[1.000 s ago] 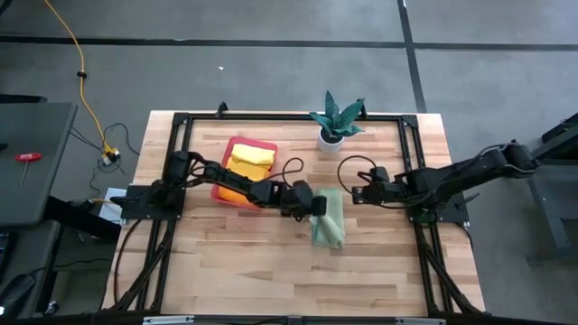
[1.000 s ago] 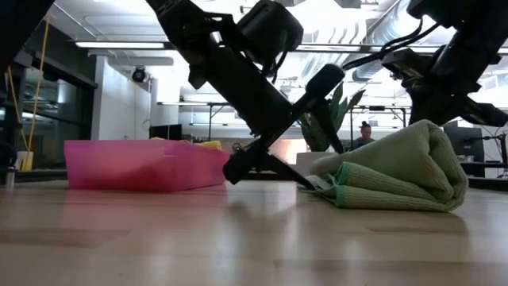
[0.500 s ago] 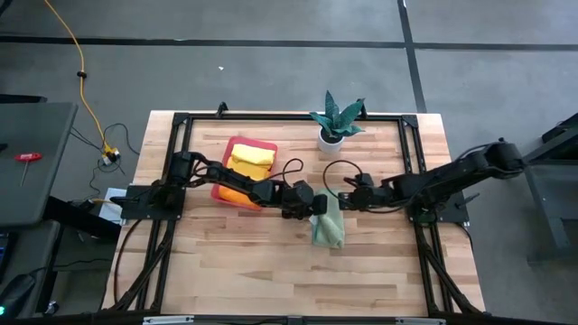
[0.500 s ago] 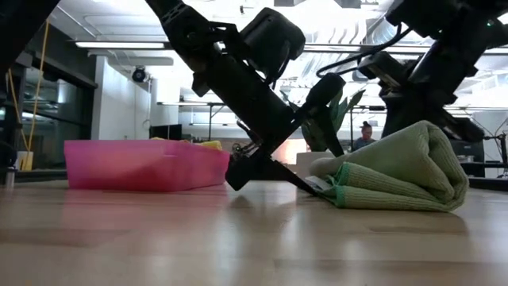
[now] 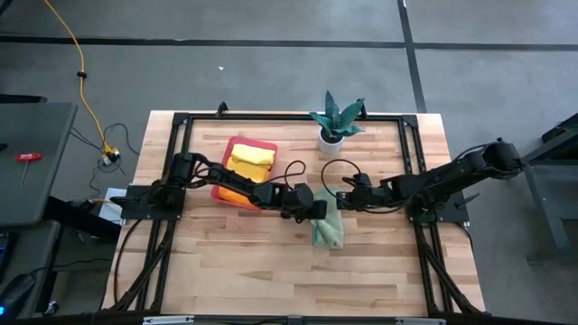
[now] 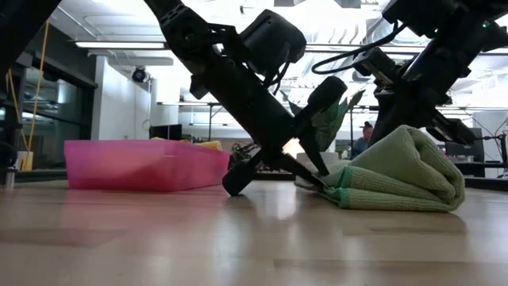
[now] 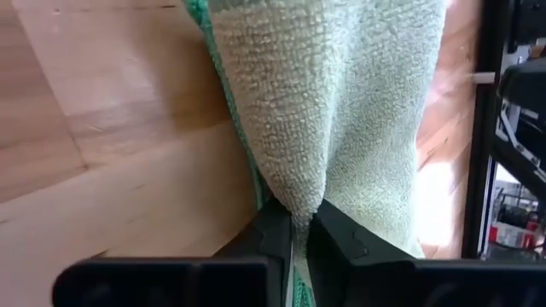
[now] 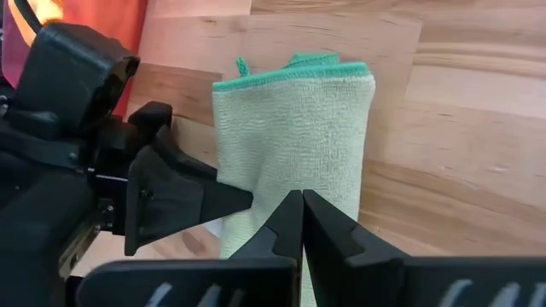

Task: Fold microfiber towels
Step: Put the green microfiber cloth into the pink bin

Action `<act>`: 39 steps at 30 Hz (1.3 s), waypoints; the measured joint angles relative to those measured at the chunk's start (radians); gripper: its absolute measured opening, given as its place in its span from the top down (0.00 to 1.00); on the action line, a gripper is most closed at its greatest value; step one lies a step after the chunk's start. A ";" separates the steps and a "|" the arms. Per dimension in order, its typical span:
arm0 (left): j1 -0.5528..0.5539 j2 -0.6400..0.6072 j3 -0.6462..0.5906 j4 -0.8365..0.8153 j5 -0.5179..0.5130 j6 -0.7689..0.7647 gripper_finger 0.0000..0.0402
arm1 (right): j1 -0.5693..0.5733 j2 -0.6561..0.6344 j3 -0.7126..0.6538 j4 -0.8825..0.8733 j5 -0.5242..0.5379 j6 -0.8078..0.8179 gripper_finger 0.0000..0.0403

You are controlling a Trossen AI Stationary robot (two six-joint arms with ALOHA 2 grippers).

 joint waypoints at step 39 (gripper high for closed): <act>0.246 -0.876 -0.014 -0.688 -0.353 0.590 1.00 | 0.059 -0.033 0.000 -0.014 0.087 0.026 1.00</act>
